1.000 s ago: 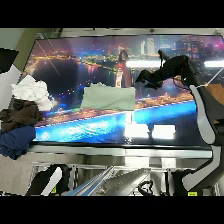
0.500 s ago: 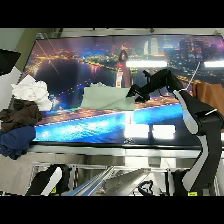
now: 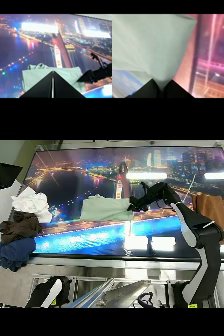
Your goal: Fold the shirts.
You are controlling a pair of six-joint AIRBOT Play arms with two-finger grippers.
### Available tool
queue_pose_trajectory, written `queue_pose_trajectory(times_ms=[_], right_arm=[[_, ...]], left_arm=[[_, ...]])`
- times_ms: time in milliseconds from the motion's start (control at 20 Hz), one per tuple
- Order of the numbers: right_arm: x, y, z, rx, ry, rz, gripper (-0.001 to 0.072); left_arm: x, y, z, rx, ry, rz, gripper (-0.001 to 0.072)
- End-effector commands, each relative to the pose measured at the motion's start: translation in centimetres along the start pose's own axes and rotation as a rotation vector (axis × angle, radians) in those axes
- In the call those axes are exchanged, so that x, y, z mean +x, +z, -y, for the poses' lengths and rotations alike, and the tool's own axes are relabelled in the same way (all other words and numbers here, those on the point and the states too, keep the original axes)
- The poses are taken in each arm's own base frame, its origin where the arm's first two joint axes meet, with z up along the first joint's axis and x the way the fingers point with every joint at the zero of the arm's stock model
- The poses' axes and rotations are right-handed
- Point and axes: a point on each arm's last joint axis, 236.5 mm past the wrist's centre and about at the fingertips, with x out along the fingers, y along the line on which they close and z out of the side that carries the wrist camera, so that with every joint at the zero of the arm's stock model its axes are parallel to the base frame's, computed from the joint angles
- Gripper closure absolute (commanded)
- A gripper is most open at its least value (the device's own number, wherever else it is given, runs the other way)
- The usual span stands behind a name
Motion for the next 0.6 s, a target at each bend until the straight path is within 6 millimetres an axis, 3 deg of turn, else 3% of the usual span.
queue_pose_trajectory(times_ms=[0, 50, 150, 250, 350, 450, 550], right_arm=[[-6.4, 2.3, -3.2, -0.052, 0.036, 0.139, 0.0694], [-9.9, 3.2, -4.0, -0.066, 0.046, 0.204, 0.0694], [-19.2, 4.6, -4.7, -0.076, 0.056, 0.374, 0.0694], [-28.3, 5.1, -3.8, -0.062, 0.042, 0.551, 0.0694], [-36.2, 4.8, -1.4, -0.019, 0.011, 0.713, 0.0694], [-43.4, 3.3, 2.7, 0.057, -0.037, 0.845, 0.0694], [-47.3, 0.9, 7.1, 0.151, -0.074, 0.880, 0.0694]], left_arm=[[0.0, -0.2, 0.0, 0.001, 0.000, -0.006, 0.0693], [0.0, -0.2, 0.0, 0.001, 0.000, -0.006, 0.0693], [0.0, -0.2, 0.0, 0.001, 0.000, -0.009, 0.0693], [0.0, -0.4, 0.0, 0.001, -0.002, -0.018, 0.0693], [0.0, -0.7, 0.1, 0.001, -0.005, -0.030, 0.0693], [0.0, -1.0, 0.2, 0.000, -0.008, -0.043, 0.0693], [-0.1, -1.4, 0.3, 0.000, -0.011, -0.058, 0.0693]])
